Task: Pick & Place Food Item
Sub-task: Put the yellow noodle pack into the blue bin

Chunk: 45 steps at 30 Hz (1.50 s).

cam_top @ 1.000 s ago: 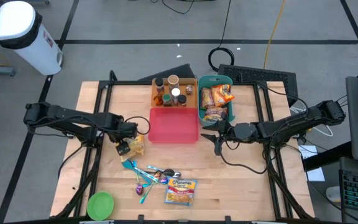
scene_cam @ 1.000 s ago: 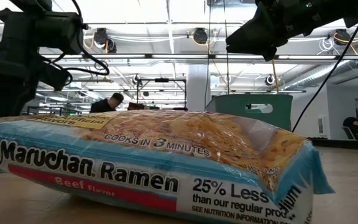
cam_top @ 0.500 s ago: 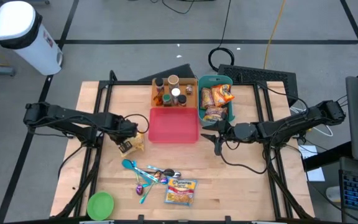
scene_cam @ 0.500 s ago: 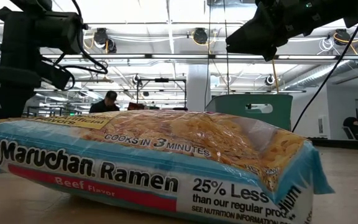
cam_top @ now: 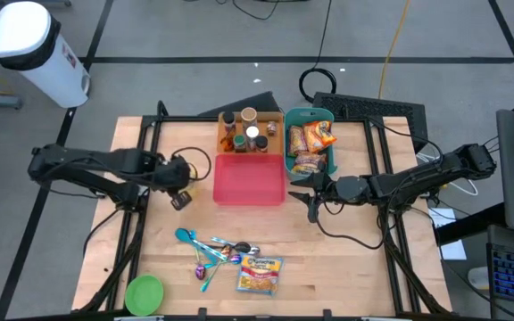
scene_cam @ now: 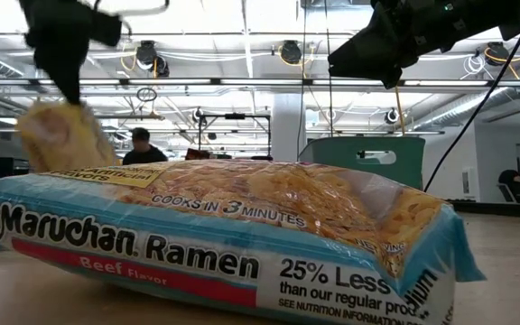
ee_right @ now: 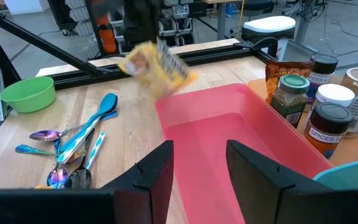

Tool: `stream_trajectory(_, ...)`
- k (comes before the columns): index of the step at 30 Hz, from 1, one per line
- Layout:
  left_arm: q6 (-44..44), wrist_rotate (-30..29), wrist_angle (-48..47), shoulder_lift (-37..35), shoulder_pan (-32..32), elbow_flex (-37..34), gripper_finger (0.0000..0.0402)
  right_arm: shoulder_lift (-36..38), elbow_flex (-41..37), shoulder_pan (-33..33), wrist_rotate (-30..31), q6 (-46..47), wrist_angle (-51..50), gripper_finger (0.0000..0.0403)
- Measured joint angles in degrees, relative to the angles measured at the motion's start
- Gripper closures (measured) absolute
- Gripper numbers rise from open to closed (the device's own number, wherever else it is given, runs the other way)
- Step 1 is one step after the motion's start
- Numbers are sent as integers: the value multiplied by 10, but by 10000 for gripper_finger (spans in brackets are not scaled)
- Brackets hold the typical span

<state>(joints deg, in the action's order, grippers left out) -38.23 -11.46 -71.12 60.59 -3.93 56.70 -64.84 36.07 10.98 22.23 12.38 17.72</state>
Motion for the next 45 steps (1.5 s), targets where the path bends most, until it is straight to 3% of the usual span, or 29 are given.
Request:
stream_trajectory(7,53,-130,44,-4,-62,115,399,-9,0,0,0,0,17,261)
stream_trajectory(11,154,-207,191,2,-81,127,398,-36,0,0,0,-20,67,261)
stream_trajectory(14,262,-222,325,16,-83,120,399,-66,0,0,0,-74,118,261)
stream_trajectory(20,414,-210,525,73,-73,118,399,-128,0,0,0,-159,253,261)
stream_trajectory(24,456,-182,543,115,-73,118,398,-133,0,0,16,-217,293,247)
stream_trajectory(28,458,-168,521,149,-74,117,399,-101,0,0,17,-245,312,208)
stream_trajectory(32,458,-115,516,180,-73,117,400,-71,3,-6,7,-237,316,167)
stream_trajectory(37,459,-75,539,208,-74,117,399,-78,68,-49,-134,-127,188,146)
stream_trajectory(41,458,-76,544,216,-73,117,398,-110,128,-72,-184,-82,72,148)
stream_trajectory(45,456,-76,543,216,-73,117,400,-140,154,-74,-240,-68,68,162)
